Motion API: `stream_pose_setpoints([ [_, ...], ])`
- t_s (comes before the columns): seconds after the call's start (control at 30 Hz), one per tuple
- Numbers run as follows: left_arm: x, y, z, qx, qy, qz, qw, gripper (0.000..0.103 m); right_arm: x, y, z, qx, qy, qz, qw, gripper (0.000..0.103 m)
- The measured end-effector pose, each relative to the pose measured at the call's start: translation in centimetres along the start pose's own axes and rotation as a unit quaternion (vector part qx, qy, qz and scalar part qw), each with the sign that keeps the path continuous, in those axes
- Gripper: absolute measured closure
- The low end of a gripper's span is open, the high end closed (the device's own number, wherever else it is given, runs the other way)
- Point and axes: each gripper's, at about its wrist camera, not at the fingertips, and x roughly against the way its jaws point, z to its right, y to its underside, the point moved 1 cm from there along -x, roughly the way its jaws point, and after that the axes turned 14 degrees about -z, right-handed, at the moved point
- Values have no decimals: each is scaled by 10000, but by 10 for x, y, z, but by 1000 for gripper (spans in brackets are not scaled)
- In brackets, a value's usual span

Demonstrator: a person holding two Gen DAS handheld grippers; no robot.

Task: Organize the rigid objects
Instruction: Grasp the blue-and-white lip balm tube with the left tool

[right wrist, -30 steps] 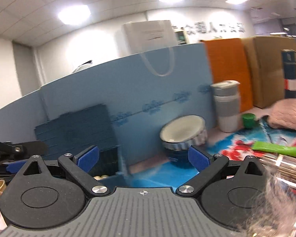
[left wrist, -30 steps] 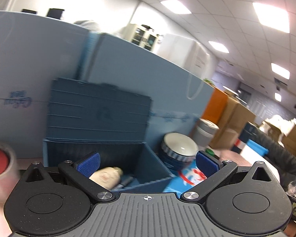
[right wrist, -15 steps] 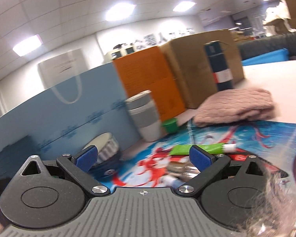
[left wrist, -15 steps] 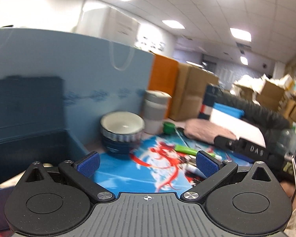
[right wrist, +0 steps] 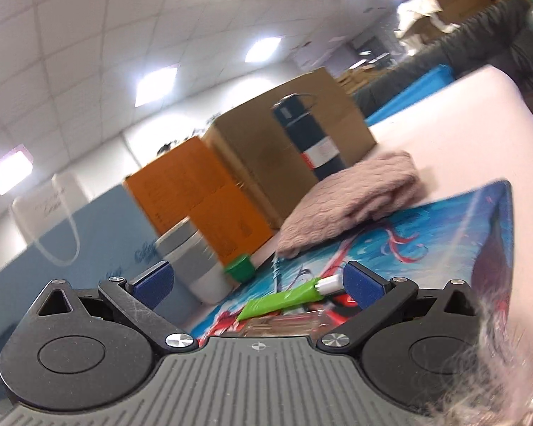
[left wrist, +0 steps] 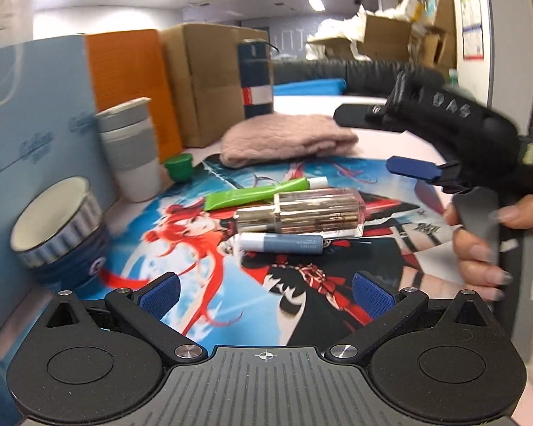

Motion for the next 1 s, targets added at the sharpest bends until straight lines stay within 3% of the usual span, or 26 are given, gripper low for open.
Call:
stream_pose_setpoints([
  [0.27, -50, -26, 10, -38, -7, -271, 9996, 0, -2, 2, 18, -558, -17, -51, 9984, 0],
  [0.4, -64, -38, 8, -23, -216, -303, 9993, 0, -2, 2, 21, -678, 129, 19, 9976, 0],
  [0.83, -92, -54, 1, 218, 165, -554, 9981, 1, -1, 2, 22, -637, 170, 77, 9978, 0],
  [1.0, -91, -52, -1, 251, 390, -496, 9977, 12, -1, 3, 21, -611, 194, 95, 9979, 0],
])
